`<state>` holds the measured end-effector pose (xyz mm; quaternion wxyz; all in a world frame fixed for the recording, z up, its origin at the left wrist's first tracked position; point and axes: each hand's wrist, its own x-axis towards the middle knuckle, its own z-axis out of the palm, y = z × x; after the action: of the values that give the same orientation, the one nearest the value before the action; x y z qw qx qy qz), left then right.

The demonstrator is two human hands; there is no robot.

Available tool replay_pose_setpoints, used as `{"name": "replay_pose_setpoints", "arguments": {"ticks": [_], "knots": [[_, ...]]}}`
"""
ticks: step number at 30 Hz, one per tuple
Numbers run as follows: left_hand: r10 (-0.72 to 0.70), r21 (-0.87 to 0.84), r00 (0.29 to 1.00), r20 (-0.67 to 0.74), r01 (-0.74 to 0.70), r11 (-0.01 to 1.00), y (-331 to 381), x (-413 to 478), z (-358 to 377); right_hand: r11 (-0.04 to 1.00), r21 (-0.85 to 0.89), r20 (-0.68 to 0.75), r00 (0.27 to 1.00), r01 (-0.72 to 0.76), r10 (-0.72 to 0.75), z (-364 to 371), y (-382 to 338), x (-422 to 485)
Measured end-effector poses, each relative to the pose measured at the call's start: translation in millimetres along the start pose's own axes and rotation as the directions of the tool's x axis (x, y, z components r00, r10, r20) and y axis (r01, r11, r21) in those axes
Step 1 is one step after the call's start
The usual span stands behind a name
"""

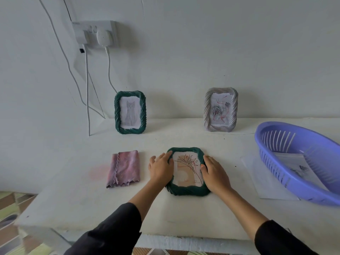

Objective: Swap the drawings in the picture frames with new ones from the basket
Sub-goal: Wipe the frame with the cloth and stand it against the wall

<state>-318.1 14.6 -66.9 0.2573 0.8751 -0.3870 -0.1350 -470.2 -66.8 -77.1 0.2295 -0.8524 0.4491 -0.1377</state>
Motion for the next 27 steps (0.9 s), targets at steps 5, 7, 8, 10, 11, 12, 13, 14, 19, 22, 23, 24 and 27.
{"name": "replay_pose_setpoints", "arguments": {"ticks": [5,7,8,10,11,12,13,14,19,22,23,24,27], "knots": [[-0.067,0.199,0.994,-0.083,0.082,0.976,-15,6,-16,0.996,-0.085,-0.038,0.999,-0.039,0.035,8,-1,-1],[-0.194,0.204,0.955,-0.223,0.240,0.949,-31,10,-25,0.994,-0.097,-0.040,0.998,-0.046,0.043,9,-1,-1],[-0.260,0.213,0.932,-0.254,0.316,0.925,-40,12,-30,0.994,-0.101,-0.040,0.998,-0.048,0.044,10,-1,0],[-0.363,0.233,0.899,-0.246,0.418,0.878,-58,14,-39,0.994,-0.101,-0.036,0.998,-0.050,0.046,11,-1,0],[-0.402,0.228,0.887,-0.226,0.450,0.863,-64,15,-42,0.994,-0.100,-0.035,0.998,-0.051,0.048,11,-1,1],[-0.435,0.210,0.877,-0.204,0.473,0.856,-68,15,-43,0.994,-0.099,-0.034,0.998,-0.051,0.048,10,-1,1],[-0.460,0.187,0.869,-0.182,0.490,0.851,-71,17,-44,0.994,-0.098,-0.031,0.998,-0.051,0.048,10,-1,1],[-0.475,0.172,0.864,-0.168,0.500,0.849,-72,18,-45,0.994,-0.097,-0.029,0.998,-0.050,0.048,10,-1,1],[-0.423,0.142,0.876,-0.232,0.461,0.876,-74,16,-53,0.997,-0.052,-0.016,0.998,-0.053,0.052,7,1,0],[-0.408,0.025,0.878,-0.248,0.427,0.904,-72,13,-60,0.995,0.080,-0.001,0.998,-0.066,0.066,0,-2,-1],[-0.401,-0.049,0.883,-0.246,0.402,0.914,-68,12,-61,0.987,0.148,-0.011,0.997,-0.069,0.071,-3,-5,-3],[-0.384,-0.146,0.889,-0.250,0.357,0.923,-61,10,-62,0.974,0.217,-0.033,0.997,-0.059,0.068,-7,-9,-5],[-0.298,-0.566,0.931,-0.210,0.133,0.813,-31,6,-59,0.897,0.442,-0.041,0.999,0.004,0.015,-19,-28,-11]]}}
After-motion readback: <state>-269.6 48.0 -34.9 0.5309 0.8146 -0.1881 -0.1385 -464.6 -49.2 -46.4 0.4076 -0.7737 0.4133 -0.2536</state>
